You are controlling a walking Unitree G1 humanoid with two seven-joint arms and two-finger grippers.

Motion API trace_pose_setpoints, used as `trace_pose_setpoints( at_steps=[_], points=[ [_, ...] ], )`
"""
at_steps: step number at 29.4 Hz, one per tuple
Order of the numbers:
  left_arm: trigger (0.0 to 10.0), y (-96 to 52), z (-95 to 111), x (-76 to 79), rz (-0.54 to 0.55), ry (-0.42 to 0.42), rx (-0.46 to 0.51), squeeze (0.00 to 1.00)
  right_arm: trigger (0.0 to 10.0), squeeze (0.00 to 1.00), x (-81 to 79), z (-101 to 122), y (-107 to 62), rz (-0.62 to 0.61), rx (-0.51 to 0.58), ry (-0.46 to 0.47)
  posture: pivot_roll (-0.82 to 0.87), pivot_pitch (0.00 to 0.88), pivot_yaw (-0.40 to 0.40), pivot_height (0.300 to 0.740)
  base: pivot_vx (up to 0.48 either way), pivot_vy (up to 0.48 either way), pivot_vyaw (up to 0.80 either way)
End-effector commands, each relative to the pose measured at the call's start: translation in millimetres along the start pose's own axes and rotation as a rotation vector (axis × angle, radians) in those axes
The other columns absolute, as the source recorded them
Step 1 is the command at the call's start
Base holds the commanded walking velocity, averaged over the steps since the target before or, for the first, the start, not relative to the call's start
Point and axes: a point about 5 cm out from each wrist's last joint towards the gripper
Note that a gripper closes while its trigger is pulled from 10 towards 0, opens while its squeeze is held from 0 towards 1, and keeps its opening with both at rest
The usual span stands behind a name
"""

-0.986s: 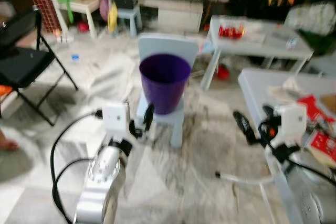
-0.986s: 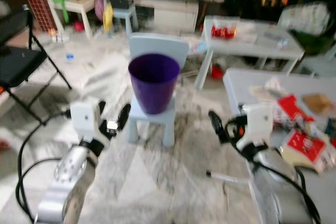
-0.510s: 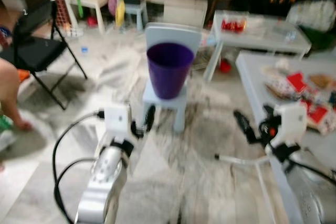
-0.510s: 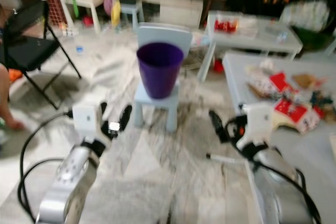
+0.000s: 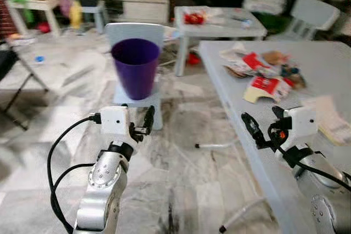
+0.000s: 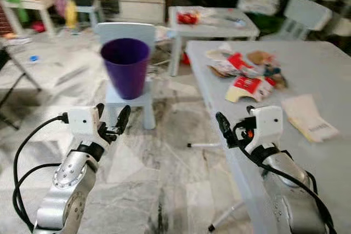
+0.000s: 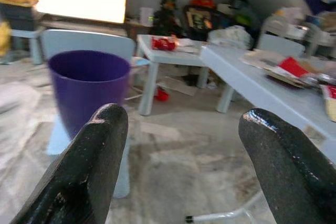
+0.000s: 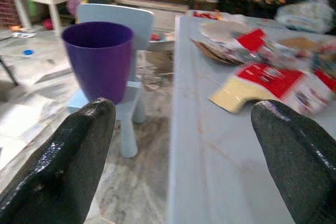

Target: Picking trash to rubbish bin

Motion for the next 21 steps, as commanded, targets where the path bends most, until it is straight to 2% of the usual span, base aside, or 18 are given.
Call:
trace_pose_setpoints(
  at_steps=[1,16,21],
  points=[
    [10.0,1.4,0.3,1.0,-0.002,-0.005,-0.002,0.00,10.0,0.00,-0.3,2.8,0.1,0.006,0.006,-0.006,-0.02,0.069,-0.093,0.740,0.000,0.000,-0.80],
    [10.0,4.0,-0.8,-6.6,0.047,-0.074,-0.026,0.00,10.0,0.00,-1.1,2.2,0.5,0.008,0.004,-0.002,-0.02,0.072,-0.091,0.740,0.000,0.000,-0.80],
    [10.0,4.9,0.4,-8.9,0.060,-0.044,-0.022,0.00,10.0,0.00,-1.2,3.6,1.9,0.006,0.013,0.001,-0.02,0.078,-0.090,0.740,0.000,0.000,-0.77]
  ],
)
Point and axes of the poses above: a point about 5 cm out from each wrist's last joint towards the gripper, its own y axis pointing out of the wrist towards the gripper, its own z axis along the axis of the wrist's last joint, x = y × z, and after that the axes turned 3 degrees about y, right-handed
